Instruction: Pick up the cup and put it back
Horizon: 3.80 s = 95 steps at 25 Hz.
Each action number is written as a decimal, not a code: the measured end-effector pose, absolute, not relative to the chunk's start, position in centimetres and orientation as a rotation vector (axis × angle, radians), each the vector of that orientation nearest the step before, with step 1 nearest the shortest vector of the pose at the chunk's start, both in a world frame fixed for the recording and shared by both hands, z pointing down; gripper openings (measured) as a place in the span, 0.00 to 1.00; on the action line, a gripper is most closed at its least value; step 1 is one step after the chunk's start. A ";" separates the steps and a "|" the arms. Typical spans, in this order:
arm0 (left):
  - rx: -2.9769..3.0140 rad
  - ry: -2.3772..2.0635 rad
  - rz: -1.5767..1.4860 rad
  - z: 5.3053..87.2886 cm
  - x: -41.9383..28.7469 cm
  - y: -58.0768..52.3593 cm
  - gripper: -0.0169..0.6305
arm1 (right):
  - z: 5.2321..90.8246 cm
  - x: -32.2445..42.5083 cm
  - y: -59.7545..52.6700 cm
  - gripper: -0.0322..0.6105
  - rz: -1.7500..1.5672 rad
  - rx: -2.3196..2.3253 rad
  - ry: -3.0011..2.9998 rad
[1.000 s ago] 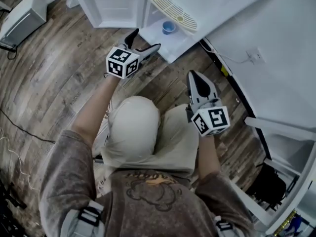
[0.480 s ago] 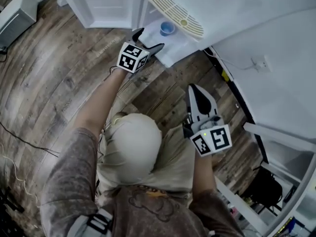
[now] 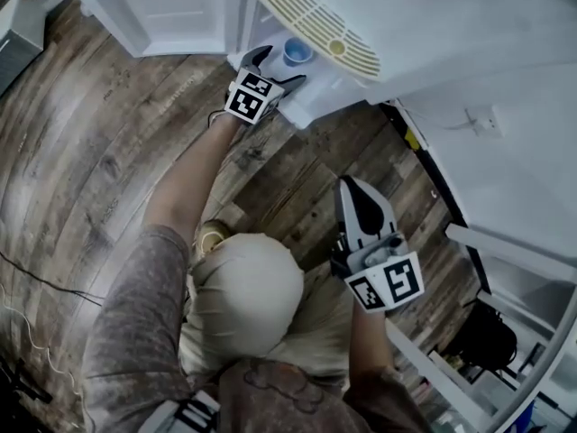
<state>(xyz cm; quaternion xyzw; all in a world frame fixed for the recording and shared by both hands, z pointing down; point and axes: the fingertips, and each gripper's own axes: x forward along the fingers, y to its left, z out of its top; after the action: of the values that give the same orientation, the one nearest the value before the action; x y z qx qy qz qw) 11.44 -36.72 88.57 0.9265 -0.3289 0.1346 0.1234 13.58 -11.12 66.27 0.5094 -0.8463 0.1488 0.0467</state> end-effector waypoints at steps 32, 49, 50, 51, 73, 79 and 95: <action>2.634 -1.031 0.500 88.6 12.1 -39.3 0.48 | 67.2 14.3 -10.1 0.05 0.464 1.601 -2.542; 2.690 -0.940 0.413 73.2 4.1 -27.7 0.48 | 67.6 11.3 -9.2 0.05 0.445 1.481 -2.613; 2.692 -0.940 0.419 72.5 3.6 -27.0 0.48 | 67.5 11.0 -9.3 0.05 0.441 1.470 -2.619; 2.696 -0.940 0.424 71.8 3.2 -26.3 0.48 | 67.5 10.8 -9.3 0.05 0.429 1.459 -2.622; 2.681 -0.984 0.330 62.6 -2.8 -14.7 0.48 | 64.9 13.6 -7.1 0.05 0.336 1.425 -2.622; 2.685 -1.003 0.351 62.6 -3.1 -14.4 0.48 | 64.9 13.9 -7.0 0.05 0.334 1.430 -2.621; 2.685 -0.979 0.392 63.7 -2.8 -15.1 0.48 | 64.3 13.8 -7.7 0.05 0.336 1.440 -2.631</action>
<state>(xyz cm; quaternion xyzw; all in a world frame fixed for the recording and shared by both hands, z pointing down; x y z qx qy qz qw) -2.83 -15.09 63.70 0.9232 -0.3364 0.1346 0.1280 13.84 -7.68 64.33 0.4763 -0.8700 0.1112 0.0618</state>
